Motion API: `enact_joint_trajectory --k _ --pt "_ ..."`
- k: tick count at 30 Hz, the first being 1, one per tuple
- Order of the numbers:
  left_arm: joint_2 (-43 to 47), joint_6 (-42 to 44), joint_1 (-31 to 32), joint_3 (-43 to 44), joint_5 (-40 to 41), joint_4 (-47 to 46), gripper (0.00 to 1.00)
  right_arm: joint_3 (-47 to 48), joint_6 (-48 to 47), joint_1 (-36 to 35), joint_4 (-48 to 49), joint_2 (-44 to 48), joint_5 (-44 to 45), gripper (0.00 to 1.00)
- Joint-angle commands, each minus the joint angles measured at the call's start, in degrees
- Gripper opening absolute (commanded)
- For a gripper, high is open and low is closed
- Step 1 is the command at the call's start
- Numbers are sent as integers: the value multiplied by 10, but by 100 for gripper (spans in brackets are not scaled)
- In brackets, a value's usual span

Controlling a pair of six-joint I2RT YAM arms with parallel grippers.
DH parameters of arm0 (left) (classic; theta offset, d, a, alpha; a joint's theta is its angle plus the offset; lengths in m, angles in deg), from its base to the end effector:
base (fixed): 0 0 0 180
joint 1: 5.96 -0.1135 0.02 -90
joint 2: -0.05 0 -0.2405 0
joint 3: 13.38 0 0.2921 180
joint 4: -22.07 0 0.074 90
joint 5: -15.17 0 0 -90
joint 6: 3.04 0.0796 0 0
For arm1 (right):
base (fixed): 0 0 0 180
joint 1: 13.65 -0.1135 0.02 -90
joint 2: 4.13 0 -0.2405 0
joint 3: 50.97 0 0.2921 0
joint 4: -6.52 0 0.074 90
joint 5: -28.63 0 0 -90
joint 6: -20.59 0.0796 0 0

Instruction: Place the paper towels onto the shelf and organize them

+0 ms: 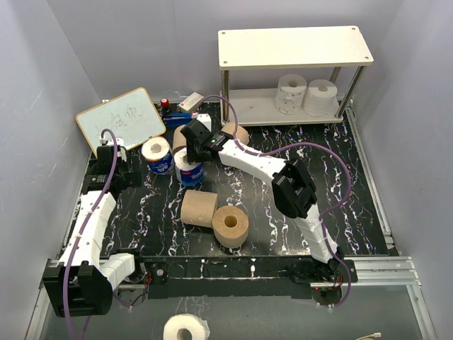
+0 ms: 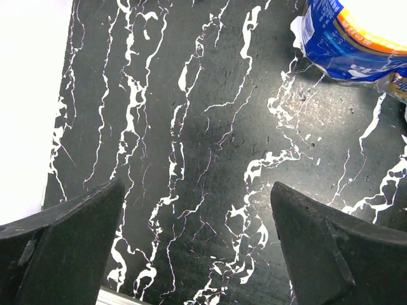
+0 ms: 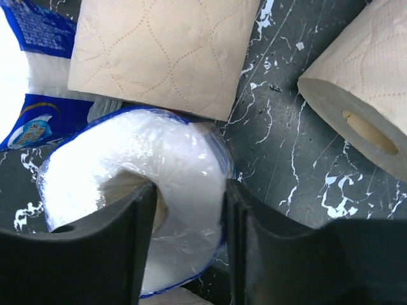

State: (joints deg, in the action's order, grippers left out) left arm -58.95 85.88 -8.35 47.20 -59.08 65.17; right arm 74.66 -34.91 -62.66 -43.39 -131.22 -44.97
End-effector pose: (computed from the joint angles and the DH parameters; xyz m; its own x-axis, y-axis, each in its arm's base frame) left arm 0.2997 0.0341 0.2279 -0.6576 -0.0456 -0.7520 -0.2556 0.9525 0.1658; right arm 0.3783 0.4011 0.1804 -0.7669 -0.0542 -0.6394 -0.2112 0.9622 0.1718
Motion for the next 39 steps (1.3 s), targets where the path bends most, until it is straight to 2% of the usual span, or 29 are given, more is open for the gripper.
enact_joint_trajectory --k 1,3,5,8,11,16,19,24,28,33,39 --pt "18 2 2 -3 10 -8 98 19 12 0 17 -6 12 33" --pt "17 1 3 -3 10 -8 98 17 16 -1 24 -1 19 19" --pt "17 2 4 -4 11 -8 98 19 19 -2 23 10 32 0" --pt "16 3 4 -2 9 -7 98 16 26 -1 22 49 60 0" --pt "15 2 4 -2 8 -6 98 -28 32 -2 56 123 107 0" --pt "13 3 4 -1 9 -6 98 -39 25 -2 54 215 207 0" --pt "12 2 4 2 9 -3 98 -53 6 -2 53 254 300 0" --pt "13 2 7 3 10 -2 98 -142 -46 30 133 317 394 0" --pt "15 3 15 6 13 -2 98 -219 -66 87 221 333 427 0" --pt "12 5 26 6 14 -3 98 -256 2 147 267 327 437 0" --pt "3 5 42 7 20 -3 98 -238 145 170 233 281 459 0"
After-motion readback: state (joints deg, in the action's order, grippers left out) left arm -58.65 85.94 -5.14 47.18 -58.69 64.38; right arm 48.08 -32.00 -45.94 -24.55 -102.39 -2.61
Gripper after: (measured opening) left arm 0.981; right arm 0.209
